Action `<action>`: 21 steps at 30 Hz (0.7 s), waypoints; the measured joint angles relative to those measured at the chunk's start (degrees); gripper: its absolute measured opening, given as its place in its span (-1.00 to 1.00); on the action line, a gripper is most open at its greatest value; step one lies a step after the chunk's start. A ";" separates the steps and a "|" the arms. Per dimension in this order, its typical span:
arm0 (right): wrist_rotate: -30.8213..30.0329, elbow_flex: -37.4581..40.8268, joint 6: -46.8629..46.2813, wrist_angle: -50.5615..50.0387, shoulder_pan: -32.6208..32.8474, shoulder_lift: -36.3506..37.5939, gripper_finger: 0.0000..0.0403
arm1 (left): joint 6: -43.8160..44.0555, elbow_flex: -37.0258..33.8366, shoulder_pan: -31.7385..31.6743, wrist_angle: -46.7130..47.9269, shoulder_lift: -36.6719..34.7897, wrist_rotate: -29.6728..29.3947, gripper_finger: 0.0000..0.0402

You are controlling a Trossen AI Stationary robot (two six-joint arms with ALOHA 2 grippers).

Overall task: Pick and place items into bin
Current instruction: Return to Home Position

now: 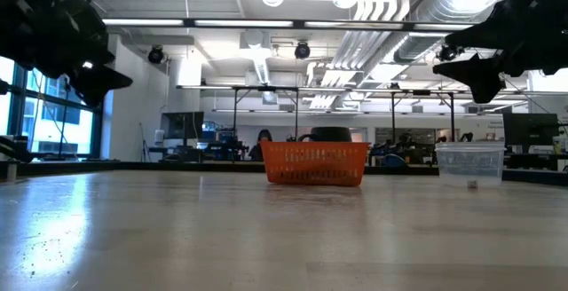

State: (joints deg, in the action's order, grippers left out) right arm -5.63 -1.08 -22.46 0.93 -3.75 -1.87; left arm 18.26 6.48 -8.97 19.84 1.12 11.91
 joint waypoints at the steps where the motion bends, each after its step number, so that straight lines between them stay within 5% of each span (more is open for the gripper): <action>1: -0.02 0.00 0.00 0.00 0.00 0.00 0.37 | 0.00 0.00 0.67 0.02 -0.65 -0.04 0.33; 21: 0.00 0.02 0.00 0.15 0.00 0.00 0.37 | 0.02 -0.04 1.88 -0.02 -0.25 -0.47 0.33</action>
